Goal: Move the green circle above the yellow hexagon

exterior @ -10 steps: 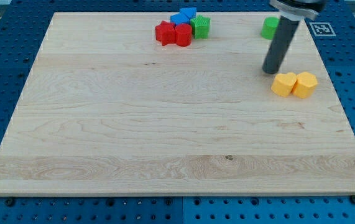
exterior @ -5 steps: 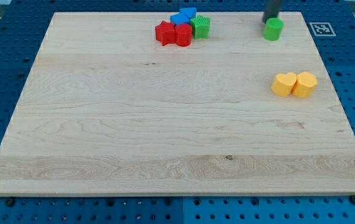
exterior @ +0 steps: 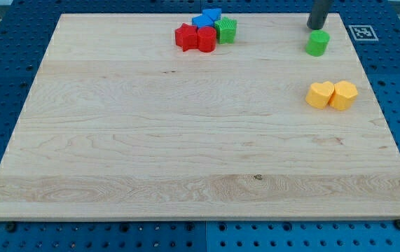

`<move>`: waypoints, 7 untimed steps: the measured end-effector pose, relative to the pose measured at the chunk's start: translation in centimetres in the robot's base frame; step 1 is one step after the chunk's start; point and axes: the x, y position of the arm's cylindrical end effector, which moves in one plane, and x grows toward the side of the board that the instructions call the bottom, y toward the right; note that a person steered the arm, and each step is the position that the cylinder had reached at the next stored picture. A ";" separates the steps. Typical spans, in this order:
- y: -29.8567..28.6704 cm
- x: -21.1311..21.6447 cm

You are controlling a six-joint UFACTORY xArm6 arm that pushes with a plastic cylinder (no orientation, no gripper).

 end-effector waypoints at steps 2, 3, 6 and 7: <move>1.1 8.7; 0.5 8.7; -2.6 10.9; -1.2 14.3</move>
